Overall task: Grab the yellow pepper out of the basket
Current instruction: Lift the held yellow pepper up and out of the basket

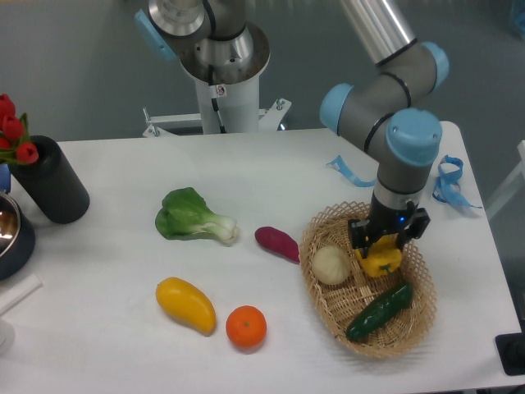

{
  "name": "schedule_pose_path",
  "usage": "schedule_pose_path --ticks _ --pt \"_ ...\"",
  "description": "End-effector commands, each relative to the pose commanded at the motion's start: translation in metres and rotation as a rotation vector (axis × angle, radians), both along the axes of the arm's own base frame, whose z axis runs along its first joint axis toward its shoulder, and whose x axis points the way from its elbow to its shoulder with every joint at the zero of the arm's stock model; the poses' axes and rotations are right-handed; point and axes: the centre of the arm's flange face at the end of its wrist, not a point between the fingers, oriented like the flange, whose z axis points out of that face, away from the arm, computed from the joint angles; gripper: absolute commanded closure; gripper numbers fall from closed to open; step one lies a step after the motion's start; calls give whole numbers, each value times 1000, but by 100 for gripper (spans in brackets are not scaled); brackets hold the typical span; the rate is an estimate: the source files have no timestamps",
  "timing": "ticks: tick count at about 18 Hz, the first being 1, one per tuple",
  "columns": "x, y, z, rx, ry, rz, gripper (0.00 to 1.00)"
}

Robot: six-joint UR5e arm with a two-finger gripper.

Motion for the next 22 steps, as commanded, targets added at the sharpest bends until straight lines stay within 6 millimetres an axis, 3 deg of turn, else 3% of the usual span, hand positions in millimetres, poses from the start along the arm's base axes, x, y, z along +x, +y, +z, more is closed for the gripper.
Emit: schedule_pose_path --ticks 5,9,15,22 --pt "3 -13 39 -22 101 -182 56" --pt "0 -41 65 -17 142 -234 56" --pt "-3 -71 79 -67 118 -325 57" --pt "-6 -72 85 -65 125 -320 57"
